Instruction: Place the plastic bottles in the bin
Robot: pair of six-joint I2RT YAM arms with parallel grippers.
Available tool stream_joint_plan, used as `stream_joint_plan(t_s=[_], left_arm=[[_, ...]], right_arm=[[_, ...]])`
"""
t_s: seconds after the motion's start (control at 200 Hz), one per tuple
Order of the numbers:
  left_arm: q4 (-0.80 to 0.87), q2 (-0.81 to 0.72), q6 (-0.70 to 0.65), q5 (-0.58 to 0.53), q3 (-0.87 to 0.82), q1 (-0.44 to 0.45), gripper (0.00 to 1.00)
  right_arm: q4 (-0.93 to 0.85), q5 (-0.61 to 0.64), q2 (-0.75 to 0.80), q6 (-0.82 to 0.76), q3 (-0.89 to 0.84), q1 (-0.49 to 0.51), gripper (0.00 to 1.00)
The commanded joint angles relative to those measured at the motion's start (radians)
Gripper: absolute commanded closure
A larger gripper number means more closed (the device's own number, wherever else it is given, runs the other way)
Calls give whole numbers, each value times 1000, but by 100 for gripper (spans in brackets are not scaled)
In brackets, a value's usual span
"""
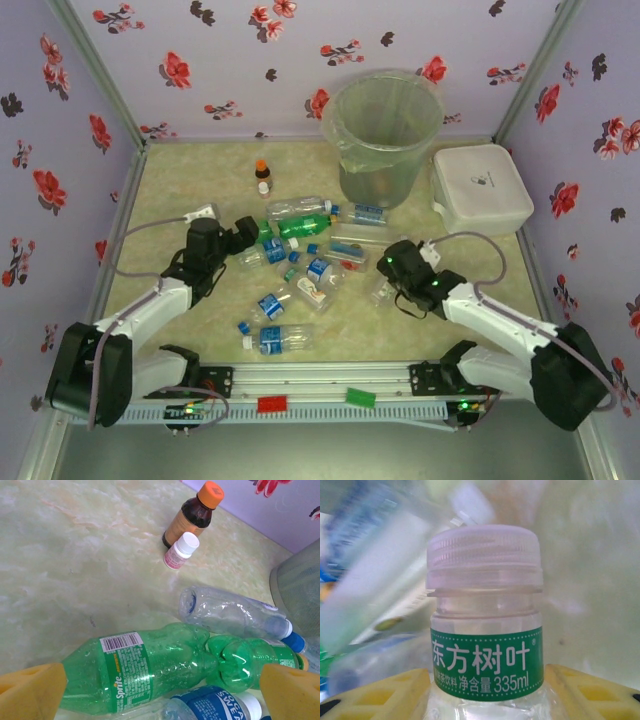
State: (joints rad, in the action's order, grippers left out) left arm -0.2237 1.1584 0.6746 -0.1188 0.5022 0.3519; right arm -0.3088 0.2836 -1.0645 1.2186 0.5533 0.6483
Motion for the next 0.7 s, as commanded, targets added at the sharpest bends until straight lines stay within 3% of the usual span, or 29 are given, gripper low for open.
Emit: stream_joint_plan(t_s=[0.0, 0.15, 0.36, 0.695], left_arm=[[-32, 5, -16, 2, 41, -14, 0], [-27, -6, -26, 4, 43, -27, 0], [-7, -37, -31, 5, 29, -43, 0], [78, -167, -39, 3, -37, -77, 0]], right_arm=[[-86, 118, 53, -230, 134, -23, 58], [-134, 185, 42, -513, 340, -74, 58], [-34, 157, -86, -804, 652, -170, 60], [84, -39, -473, -919, 1131, -283, 58]])
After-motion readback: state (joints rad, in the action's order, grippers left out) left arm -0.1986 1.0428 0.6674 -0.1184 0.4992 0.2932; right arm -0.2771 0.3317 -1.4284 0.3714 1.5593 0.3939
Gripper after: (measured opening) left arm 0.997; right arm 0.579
